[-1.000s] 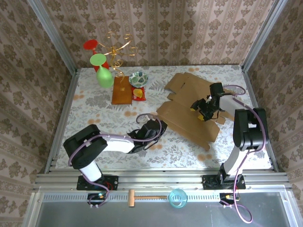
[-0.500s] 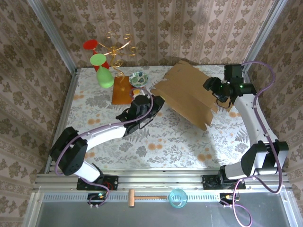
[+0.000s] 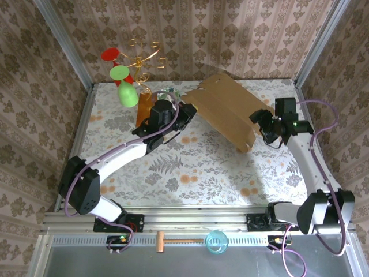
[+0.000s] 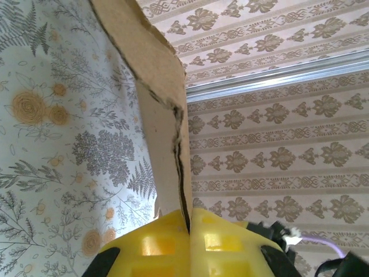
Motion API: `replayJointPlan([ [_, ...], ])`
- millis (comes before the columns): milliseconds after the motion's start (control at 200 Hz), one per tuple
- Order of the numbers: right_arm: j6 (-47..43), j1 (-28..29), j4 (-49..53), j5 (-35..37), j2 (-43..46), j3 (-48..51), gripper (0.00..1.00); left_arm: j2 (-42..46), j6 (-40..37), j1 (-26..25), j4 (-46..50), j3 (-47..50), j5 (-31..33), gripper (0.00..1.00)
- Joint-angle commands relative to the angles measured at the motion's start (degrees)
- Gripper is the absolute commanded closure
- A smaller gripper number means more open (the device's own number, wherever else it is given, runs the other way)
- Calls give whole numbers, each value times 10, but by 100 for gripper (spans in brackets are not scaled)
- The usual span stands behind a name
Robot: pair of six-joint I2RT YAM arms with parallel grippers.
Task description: Fold the paper box
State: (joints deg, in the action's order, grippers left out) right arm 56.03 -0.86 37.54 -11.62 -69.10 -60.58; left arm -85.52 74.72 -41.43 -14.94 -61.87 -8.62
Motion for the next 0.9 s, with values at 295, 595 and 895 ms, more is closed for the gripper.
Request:
replayJointPlan([
  [295,-302,349,74,283,69,-132,22,0,-48,21,51,-82,-46,100],
  [595,-532,544,88,626,-76,-205,3,-17,-60,23,72,-126,-56,100],
  [895,-662,506,-3,749,-162,-237,11,-9,-72,16,92,-138,-53,100],
])
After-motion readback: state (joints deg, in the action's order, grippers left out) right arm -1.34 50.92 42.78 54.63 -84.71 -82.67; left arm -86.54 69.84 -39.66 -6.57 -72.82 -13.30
